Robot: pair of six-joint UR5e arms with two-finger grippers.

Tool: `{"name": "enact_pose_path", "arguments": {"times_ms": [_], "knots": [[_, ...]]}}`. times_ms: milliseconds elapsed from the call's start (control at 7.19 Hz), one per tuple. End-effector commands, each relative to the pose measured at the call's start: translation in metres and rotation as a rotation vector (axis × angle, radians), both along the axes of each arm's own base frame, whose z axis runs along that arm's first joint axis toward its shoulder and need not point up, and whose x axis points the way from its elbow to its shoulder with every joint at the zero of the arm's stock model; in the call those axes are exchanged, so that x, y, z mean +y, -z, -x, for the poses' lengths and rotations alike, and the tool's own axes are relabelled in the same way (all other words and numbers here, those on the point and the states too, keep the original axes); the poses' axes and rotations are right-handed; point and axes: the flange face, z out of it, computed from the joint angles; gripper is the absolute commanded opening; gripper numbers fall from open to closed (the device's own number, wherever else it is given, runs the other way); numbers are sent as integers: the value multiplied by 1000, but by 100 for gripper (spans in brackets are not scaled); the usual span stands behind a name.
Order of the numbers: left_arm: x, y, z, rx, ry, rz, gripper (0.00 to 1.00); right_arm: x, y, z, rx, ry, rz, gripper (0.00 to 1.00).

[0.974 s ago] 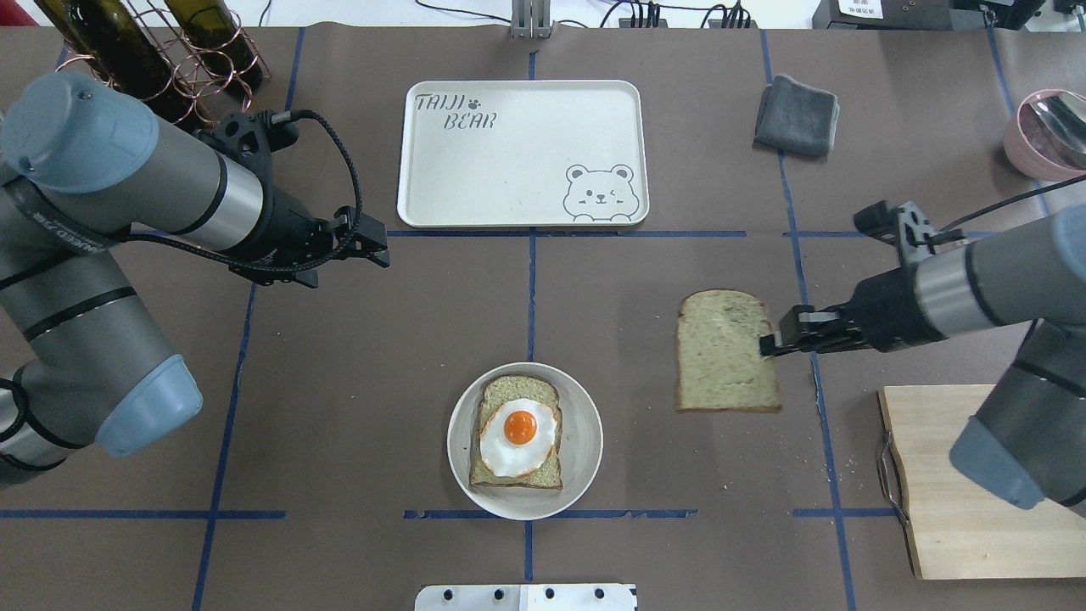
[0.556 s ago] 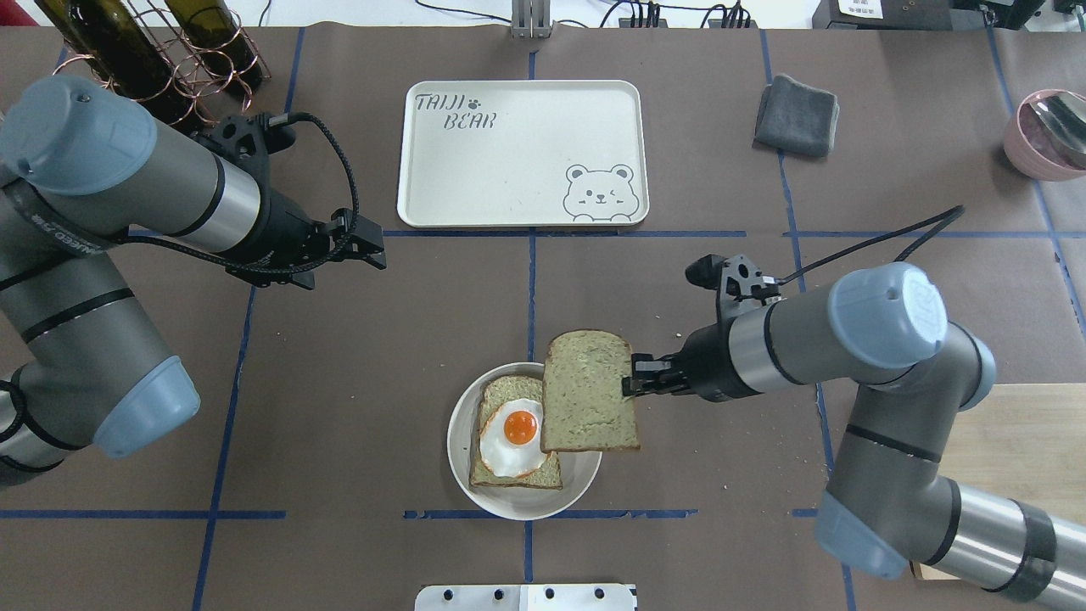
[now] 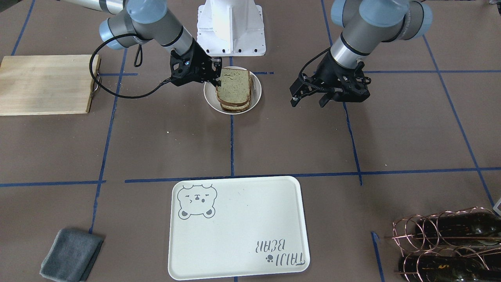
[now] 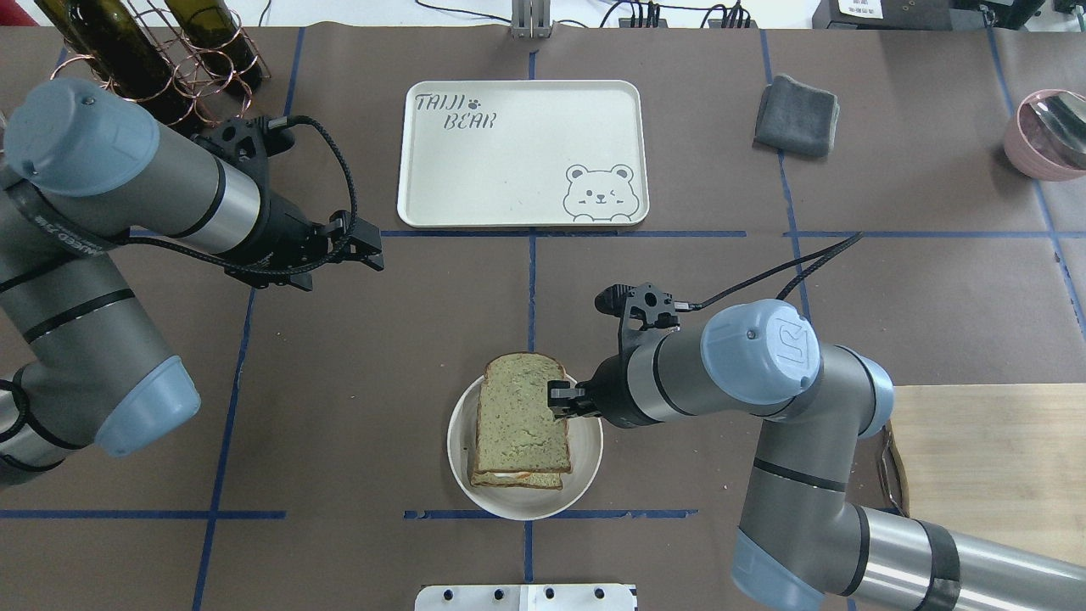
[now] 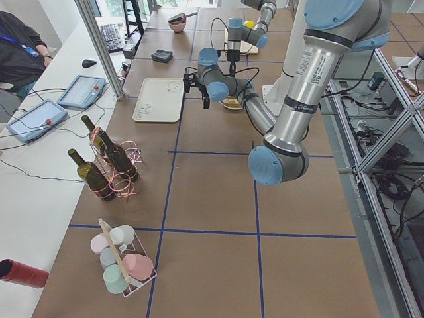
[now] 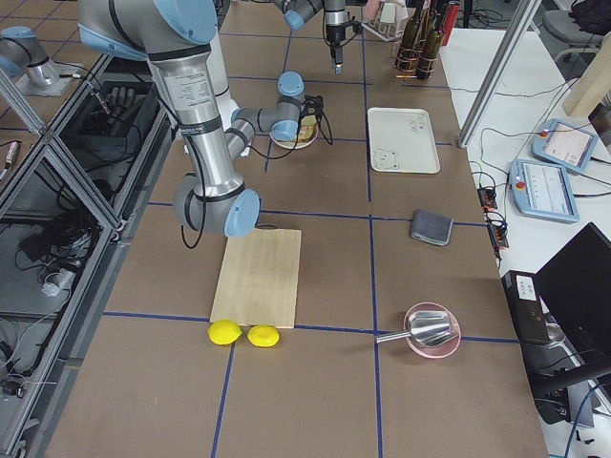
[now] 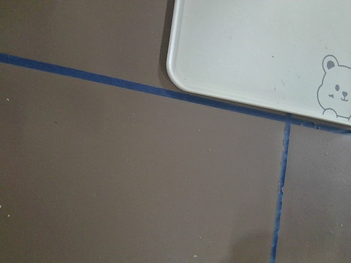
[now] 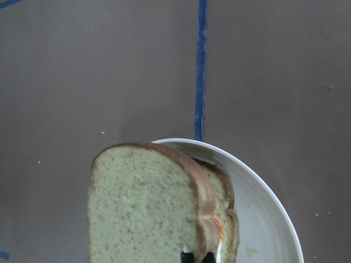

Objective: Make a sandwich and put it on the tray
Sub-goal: 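Lower the bread onto the egg and open the right gripper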

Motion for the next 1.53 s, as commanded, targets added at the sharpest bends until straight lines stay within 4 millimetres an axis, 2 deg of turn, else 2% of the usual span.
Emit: {"name": "enact_pose_path", "arguments": {"times_ms": [0, 139, 278, 417, 695, 974, 1113, 1252, 1391], "knots": [[0, -2, 0, -2, 0, 0, 100, 6, -8, 18, 29, -1, 0, 0], [0, -1, -1, -1, -2, 0, 100, 7, -13, 21, 36, 1, 3, 2], [-1, -2, -1, -3, -2, 2, 100, 6, -15, 20, 41, 1, 1, 57], [-2, -1, -2, -2, -2, 1, 100, 5, -12, 18, 34, -2, -1, 100], [-3, 2, -6, 0, -3, 2, 100, -8, 8, -8, 3, -17, -2, 100], [10, 4, -21, 13, -32, -7, 100, -24, 22, -42, 51, -32, 36, 100], [24, 5, -35, 8, -44, -19, 100, -37, 22, -60, 108, -53, 70, 100], [48, 1, -64, -9, -45, 6, 90, -56, 17, -84, 182, -90, 101, 100], [68, -1, -86, -20, -44, 18, 82, -65, 13, -98, 246, -82, 93, 100]]}}
